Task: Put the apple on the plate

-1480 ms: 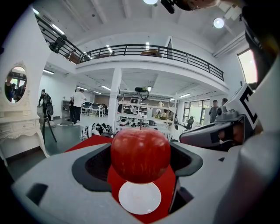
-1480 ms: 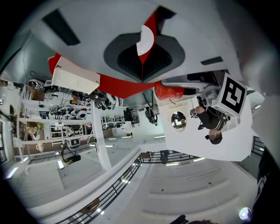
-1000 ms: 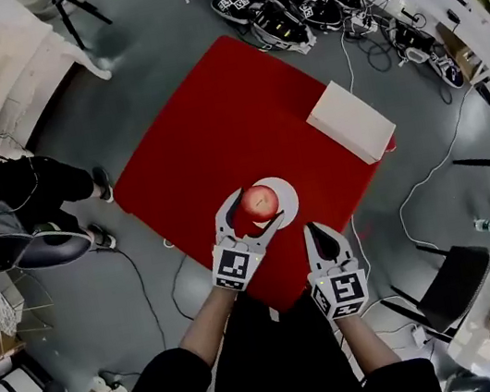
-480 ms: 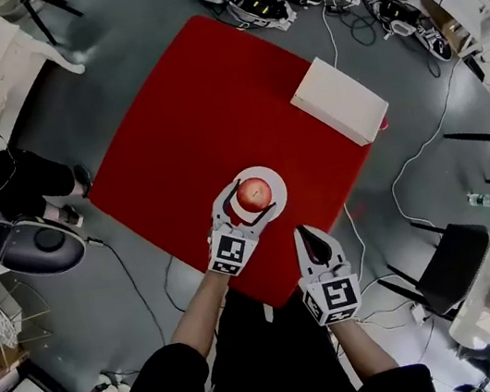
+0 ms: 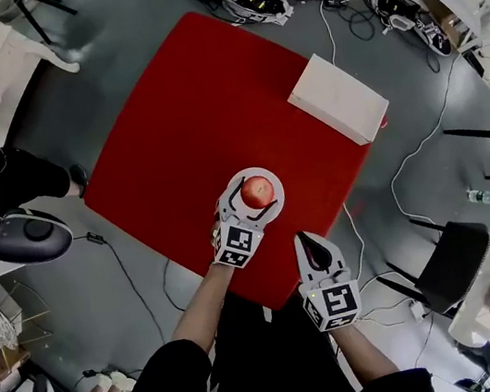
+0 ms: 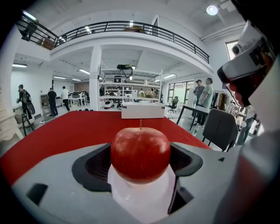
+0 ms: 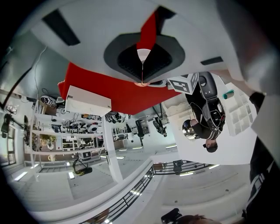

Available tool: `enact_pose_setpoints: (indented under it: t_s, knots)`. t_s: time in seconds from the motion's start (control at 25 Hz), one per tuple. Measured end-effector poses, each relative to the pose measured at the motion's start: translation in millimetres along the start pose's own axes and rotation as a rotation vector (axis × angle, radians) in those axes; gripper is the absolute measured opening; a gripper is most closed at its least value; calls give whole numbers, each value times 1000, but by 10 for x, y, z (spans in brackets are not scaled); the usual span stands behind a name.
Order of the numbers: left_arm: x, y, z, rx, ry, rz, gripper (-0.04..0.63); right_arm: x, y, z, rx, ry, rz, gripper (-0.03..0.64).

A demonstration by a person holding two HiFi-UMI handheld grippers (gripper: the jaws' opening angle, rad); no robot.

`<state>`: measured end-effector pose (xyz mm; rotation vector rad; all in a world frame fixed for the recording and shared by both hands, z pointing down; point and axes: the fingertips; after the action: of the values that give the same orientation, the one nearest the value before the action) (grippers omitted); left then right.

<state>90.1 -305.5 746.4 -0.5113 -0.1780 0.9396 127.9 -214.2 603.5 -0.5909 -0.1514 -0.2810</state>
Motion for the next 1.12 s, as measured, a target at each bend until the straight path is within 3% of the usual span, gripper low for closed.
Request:
enact_pose_setpoints:
  t_s: [0.44, 1.12]
  knots:
    - [80, -128, 87, -50, -55, 15, 400, 104, 36, 66, -9, -8, 12, 12]
    - [117, -54, 308, -174, -52, 45, 400, 43, 16, 66, -15, -11, 3, 12]
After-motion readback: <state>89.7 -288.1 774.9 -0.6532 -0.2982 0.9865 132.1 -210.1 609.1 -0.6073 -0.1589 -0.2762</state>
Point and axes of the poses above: the fingertips, and each gripper's own axes: y backward along the fingers, x to its right, z out of its underside
